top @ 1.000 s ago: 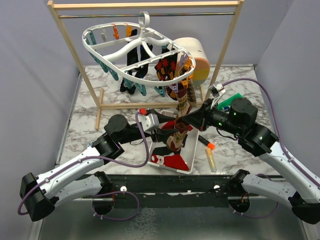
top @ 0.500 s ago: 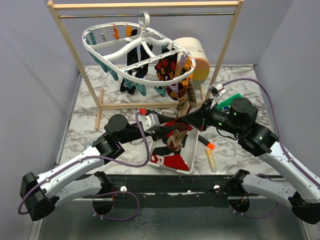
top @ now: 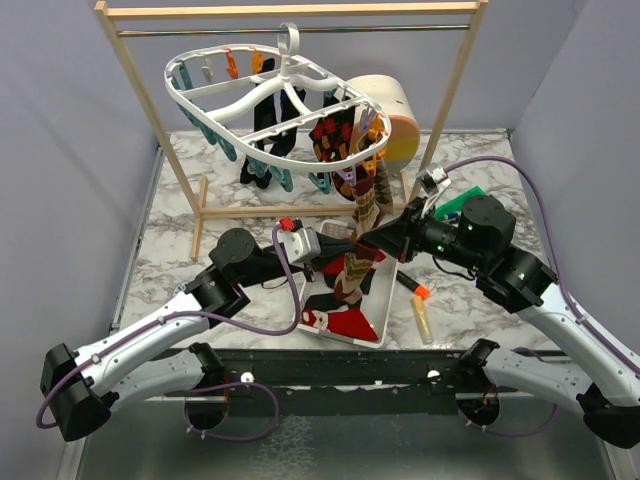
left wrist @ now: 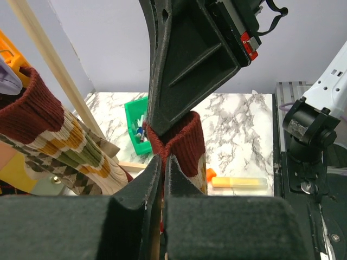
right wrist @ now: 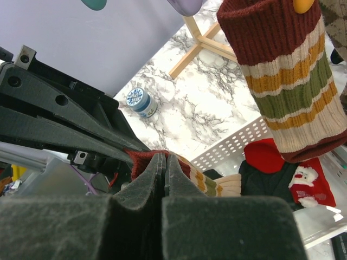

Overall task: Clip the socks to the hanger
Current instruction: Pick up the sock from the bin.

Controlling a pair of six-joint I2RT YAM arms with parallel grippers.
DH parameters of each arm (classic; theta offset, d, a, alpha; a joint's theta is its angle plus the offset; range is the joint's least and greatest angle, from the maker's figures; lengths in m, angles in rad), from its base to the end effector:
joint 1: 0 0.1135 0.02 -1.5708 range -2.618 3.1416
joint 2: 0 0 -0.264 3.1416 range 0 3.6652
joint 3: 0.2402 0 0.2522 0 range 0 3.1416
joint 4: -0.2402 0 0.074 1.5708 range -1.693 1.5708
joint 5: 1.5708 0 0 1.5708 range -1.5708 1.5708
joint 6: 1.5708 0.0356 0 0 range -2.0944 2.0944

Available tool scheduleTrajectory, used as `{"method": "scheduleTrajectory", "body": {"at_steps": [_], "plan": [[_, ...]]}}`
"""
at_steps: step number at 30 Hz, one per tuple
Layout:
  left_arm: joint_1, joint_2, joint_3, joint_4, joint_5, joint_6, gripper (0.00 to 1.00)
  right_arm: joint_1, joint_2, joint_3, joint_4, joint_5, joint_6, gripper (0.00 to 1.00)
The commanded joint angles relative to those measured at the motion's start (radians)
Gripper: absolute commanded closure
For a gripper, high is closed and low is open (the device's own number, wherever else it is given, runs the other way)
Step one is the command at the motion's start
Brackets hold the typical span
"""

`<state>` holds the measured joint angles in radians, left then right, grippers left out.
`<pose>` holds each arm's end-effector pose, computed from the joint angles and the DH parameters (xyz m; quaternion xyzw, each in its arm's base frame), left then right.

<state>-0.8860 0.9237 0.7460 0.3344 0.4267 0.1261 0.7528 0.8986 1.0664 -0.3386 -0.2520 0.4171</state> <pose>0.1263 -0.1779 0.3565 0.4485 0.4773 -0.4033 0.6390 0.1355 0.1391 0.4017 -0.2066 0.7346 0.4330 0.4798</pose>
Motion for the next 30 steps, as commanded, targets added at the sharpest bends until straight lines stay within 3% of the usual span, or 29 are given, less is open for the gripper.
{"method": "scheduleTrajectory", "body": {"at_steps": [1, 2, 6, 10, 19, 25, 30], "plan": [[-0.004, -0.022, 0.002, 0.014, 0.009, 0.022, 1.0, 0.005, -0.006, 0.02, -0.017, 0.002, -0.032, 0.99], [-0.005, -0.026, -0.001, 0.014, 0.007, 0.026, 1.0, 0.005, -0.007, 0.026, -0.025, 0.005, -0.035, 0.95], [-0.004, -0.048, -0.016, 0.014, -0.004, 0.043, 1.0, 0.005, -0.006, 0.073, -0.071, 0.028, -0.049, 0.62], [-0.004, -0.074, -0.035, 0.013, -0.018, 0.063, 1.0, 0.005, -0.005, 0.128, -0.115, 0.064, -0.071, 0.48], [-0.005, -0.143, -0.016, -0.05, -0.09, 0.17, 1.0, 0.005, -0.008, 0.204, -0.086, 0.195, -0.156, 0.38], [-0.005, -0.151, 0.071, -0.155, -0.145, 0.286, 1.0, 0.005, 0.054, 0.313, -0.102, 0.187, -0.265, 0.35], [-0.005, -0.156, 0.071, -0.159, -0.197, 0.326, 1.0, 0.005, 0.109, 0.366, -0.072, 0.165, -0.262, 0.34]]}}
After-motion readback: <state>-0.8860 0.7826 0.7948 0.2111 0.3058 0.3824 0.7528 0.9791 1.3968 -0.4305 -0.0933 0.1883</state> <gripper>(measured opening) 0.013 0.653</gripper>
